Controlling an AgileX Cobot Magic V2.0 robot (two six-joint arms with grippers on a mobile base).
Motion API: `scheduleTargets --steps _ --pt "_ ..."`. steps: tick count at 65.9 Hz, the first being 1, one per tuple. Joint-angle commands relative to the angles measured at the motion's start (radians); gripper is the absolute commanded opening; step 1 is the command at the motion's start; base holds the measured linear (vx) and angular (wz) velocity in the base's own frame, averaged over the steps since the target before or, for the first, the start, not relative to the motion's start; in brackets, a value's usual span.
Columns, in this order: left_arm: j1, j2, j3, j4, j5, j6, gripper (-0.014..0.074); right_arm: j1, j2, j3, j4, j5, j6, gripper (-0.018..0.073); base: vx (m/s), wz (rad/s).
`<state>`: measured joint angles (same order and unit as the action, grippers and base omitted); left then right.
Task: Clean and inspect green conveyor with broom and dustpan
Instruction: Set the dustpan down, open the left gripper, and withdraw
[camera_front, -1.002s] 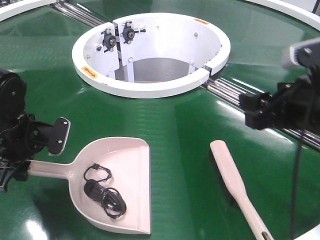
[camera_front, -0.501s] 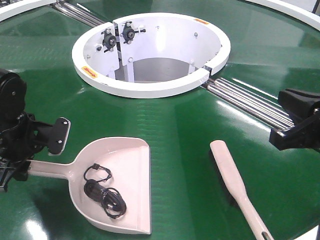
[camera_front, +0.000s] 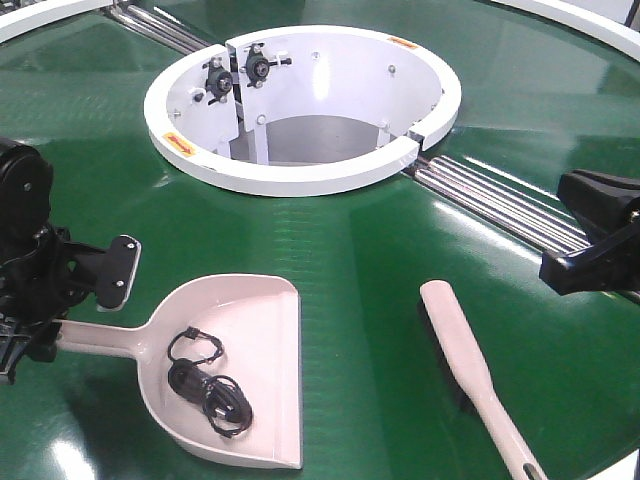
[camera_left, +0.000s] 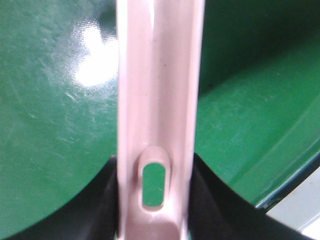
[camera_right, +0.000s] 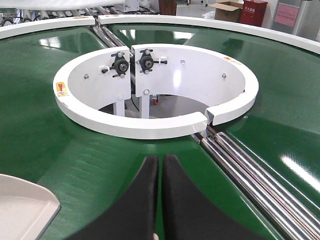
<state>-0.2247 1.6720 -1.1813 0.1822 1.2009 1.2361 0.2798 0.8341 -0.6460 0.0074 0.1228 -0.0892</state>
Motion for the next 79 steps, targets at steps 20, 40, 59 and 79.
scheduleTargets --steps 20,40,59,79 --pt "-0.01 -0.035 -0.024 -0.009 0.015 0.018 -0.0023 -0.005 -0.009 -0.025 -0.007 -0.083 -0.002 -0.001 0.0 0.0" --pt "-0.01 -0.035 -0.024 -0.006 0.013 0.018 -0.0011 -0.005 -0.009 -0.025 -0.007 -0.083 -0.002 -0.001 0.0 0.0" --pt "-0.01 -0.036 -0.024 -0.008 0.014 0.01 0.0109 -0.005 -0.009 -0.025 -0.007 -0.085 -0.002 -0.001 0.0 0.0" --pt "-0.01 -0.058 -0.024 -0.113 0.015 -0.158 0.0304 -0.003 -0.012 -0.025 -0.007 -0.087 -0.002 -0.001 0.0 0.0"
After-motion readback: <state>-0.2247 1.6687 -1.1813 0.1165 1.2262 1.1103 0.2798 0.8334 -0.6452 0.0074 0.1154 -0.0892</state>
